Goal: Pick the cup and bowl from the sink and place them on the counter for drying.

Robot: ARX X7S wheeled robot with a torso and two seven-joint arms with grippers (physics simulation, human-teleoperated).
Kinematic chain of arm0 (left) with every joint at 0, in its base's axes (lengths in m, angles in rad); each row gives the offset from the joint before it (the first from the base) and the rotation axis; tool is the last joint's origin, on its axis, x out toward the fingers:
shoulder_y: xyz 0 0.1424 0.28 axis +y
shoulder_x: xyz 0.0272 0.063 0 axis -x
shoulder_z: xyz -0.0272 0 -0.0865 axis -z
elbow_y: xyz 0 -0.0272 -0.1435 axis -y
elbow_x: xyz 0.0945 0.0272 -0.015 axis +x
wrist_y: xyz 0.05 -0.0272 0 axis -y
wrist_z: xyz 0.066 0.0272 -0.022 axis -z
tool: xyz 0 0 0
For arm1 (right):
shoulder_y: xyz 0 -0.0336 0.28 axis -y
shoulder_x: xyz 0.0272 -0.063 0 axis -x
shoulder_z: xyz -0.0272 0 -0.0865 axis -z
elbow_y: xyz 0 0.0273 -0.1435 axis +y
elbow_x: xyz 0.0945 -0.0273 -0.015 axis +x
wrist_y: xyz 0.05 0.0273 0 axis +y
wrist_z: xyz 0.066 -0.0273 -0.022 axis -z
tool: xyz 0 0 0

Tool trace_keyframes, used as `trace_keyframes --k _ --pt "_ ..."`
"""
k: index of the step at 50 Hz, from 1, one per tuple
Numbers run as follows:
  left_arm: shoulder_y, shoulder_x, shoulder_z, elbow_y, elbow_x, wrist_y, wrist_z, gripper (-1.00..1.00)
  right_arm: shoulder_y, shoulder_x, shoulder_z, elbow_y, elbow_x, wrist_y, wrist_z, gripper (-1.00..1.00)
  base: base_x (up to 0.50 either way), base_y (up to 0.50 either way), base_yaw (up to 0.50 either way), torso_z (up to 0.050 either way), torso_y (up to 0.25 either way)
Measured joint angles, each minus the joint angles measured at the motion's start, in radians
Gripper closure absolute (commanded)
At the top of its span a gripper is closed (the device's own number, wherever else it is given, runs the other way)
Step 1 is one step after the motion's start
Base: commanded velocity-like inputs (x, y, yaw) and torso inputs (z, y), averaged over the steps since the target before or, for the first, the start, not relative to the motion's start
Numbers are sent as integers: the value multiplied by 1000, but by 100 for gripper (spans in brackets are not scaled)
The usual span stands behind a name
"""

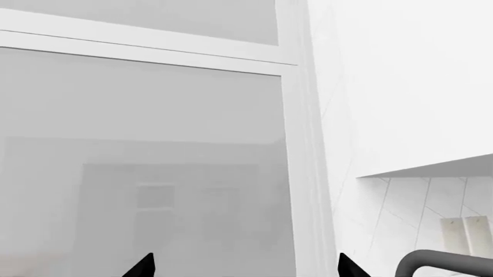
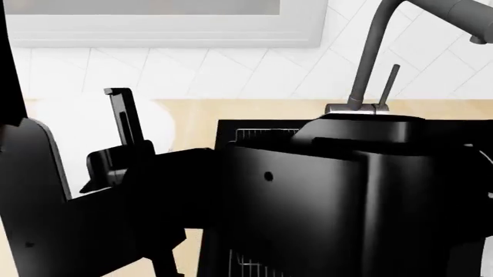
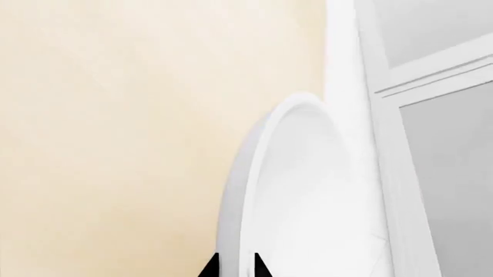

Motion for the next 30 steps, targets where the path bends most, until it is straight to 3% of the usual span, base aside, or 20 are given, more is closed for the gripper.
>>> trace_keyframes --k 14,30 --pt "11 0 -2 1 7 2 -3 -100 -135 7 4 119 -71 -221 -70 100 0 0 0 0 1" --pt "15 0 -12 3 1 -4 -1 -100 -227 3 26 205 47 -218 -89 100 0 0 0 0 0"
